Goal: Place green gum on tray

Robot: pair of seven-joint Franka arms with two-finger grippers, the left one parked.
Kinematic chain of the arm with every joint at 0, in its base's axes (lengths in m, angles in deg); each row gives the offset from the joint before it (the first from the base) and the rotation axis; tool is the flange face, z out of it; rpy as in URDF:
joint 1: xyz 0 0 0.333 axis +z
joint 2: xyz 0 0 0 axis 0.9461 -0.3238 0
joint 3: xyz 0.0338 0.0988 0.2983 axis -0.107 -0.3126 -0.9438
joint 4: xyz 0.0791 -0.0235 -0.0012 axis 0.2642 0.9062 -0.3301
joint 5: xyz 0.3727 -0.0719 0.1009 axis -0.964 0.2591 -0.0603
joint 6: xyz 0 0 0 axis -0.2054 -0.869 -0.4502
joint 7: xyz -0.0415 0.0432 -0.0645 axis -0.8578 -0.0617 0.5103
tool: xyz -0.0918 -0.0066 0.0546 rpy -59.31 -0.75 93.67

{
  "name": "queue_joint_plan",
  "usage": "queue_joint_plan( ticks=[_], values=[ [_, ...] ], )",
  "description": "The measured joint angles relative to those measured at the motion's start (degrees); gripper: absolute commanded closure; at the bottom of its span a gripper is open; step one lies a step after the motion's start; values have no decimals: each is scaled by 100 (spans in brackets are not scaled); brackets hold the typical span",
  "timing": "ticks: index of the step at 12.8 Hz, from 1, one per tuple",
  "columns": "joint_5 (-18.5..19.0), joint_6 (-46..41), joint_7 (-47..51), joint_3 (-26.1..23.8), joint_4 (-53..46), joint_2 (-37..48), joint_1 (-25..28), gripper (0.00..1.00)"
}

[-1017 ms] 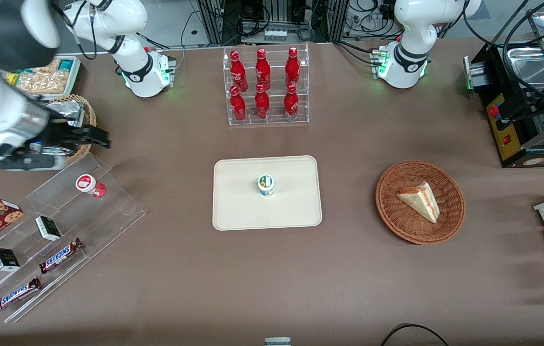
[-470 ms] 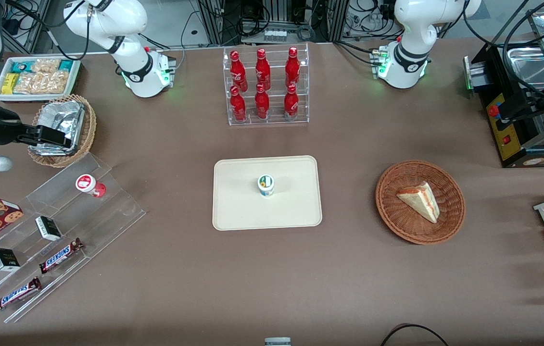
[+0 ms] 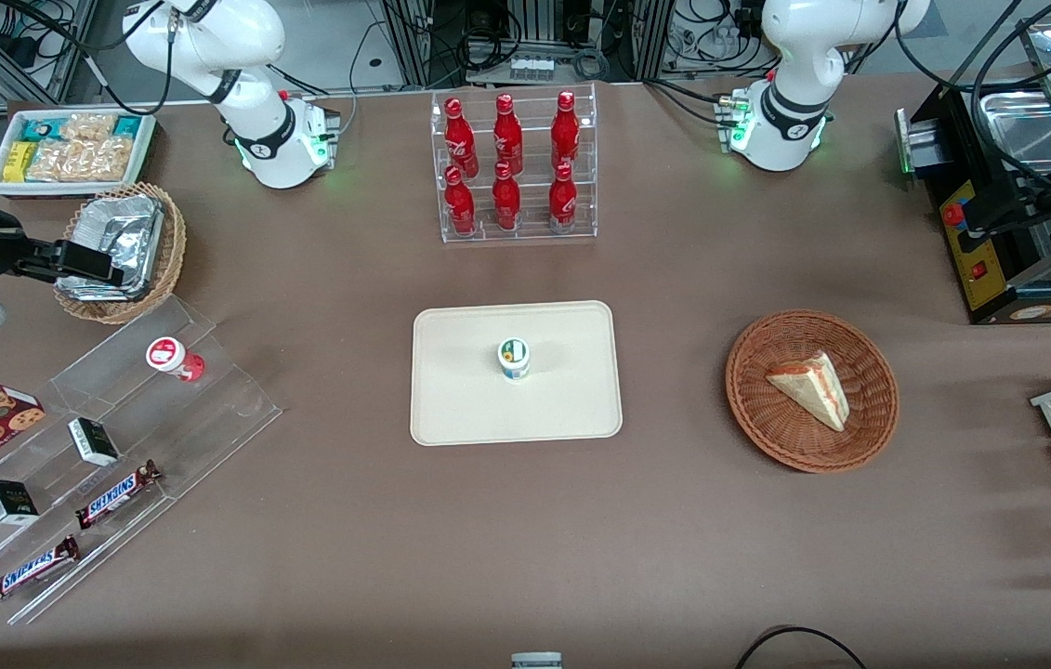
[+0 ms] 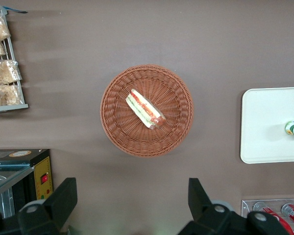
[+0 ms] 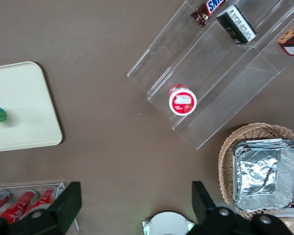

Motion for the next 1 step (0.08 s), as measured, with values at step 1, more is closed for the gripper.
queue_joint_plan(
  ticks=[1],
  values=[
    [85,0,0,-4,-16,-1,7,0]
  ],
)
